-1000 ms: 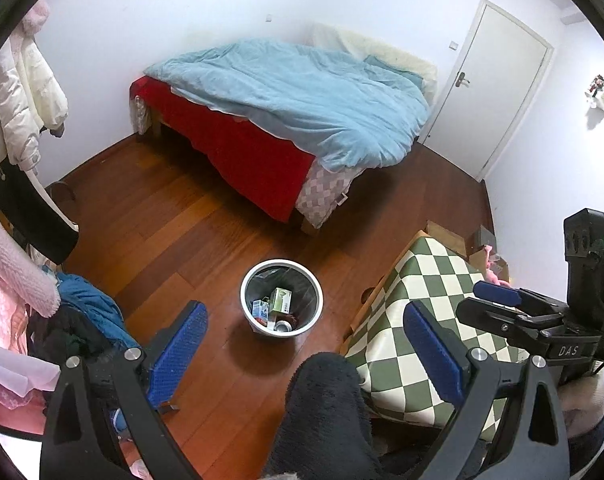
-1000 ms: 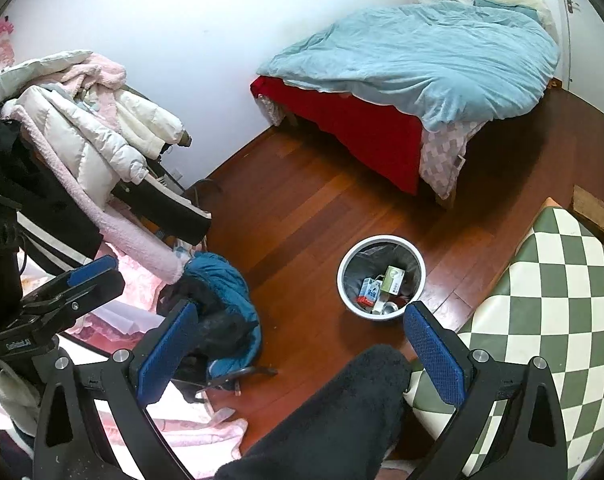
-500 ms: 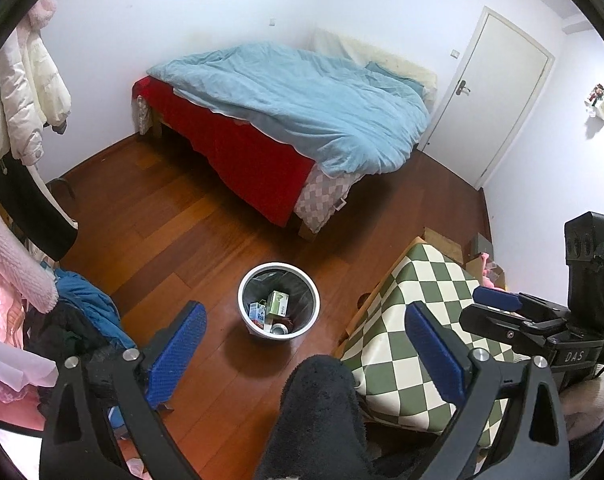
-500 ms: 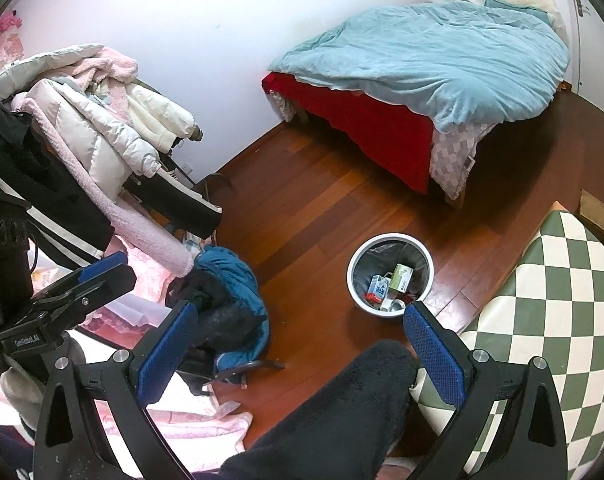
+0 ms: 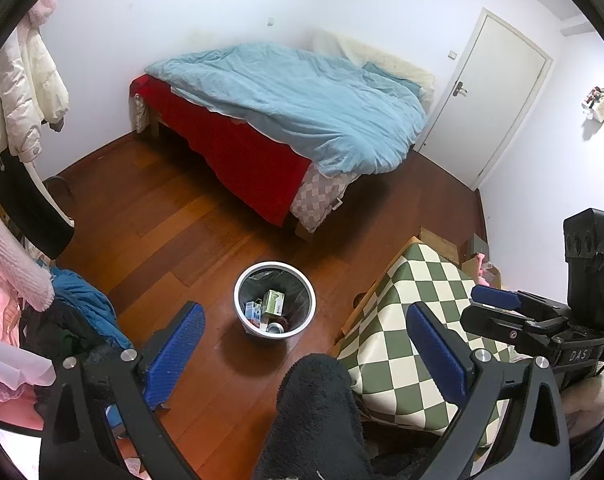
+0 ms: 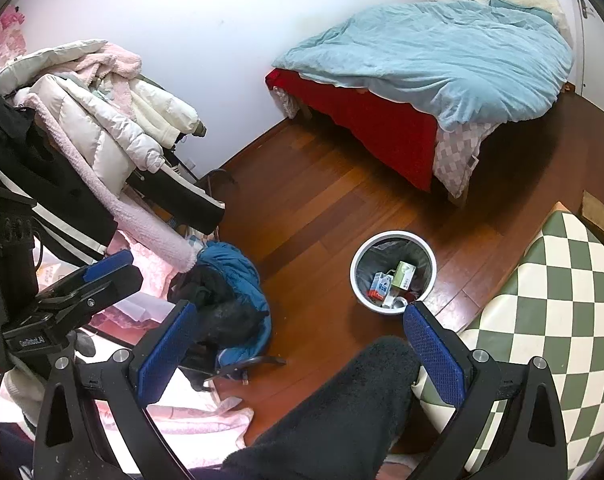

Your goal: Collect trash

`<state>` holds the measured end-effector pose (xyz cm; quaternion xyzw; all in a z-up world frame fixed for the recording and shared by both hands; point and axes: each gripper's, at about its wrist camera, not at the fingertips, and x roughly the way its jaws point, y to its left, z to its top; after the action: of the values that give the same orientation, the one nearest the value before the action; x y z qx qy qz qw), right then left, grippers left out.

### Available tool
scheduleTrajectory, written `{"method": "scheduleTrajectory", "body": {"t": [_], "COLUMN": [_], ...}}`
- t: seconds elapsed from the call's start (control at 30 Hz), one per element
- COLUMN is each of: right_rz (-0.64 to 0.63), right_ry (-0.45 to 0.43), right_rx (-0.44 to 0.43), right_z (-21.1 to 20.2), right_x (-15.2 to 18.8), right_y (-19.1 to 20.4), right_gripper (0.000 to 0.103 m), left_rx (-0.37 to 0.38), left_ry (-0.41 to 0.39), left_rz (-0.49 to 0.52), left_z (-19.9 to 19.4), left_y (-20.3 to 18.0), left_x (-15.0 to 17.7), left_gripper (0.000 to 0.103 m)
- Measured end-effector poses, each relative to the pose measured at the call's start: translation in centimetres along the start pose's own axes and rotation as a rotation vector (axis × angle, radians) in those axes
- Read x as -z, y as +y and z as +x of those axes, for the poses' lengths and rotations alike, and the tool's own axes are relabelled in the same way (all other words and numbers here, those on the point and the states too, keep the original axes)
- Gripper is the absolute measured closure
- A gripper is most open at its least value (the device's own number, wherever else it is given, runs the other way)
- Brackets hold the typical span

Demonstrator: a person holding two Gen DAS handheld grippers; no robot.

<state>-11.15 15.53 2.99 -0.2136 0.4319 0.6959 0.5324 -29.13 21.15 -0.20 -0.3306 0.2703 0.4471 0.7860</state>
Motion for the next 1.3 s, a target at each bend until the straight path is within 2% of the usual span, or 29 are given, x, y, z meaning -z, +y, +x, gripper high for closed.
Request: {"method": "scheduleTrajectory", "body": {"t": [1.3], "right_rz": [-0.018], "right_ry": [0.018], "right_rx": [-0.017], "right_z": [-0.2], "right_x": [0.2], "right_y": [1.1], "right_gripper": [0.000], "left_rx": [0.017], "left_ry": [0.007], "left_rz": [-0.002], "left_z": [0.1], "left_y": [-1.4], "left_x": [0.5], "left_gripper": [0.000]}}
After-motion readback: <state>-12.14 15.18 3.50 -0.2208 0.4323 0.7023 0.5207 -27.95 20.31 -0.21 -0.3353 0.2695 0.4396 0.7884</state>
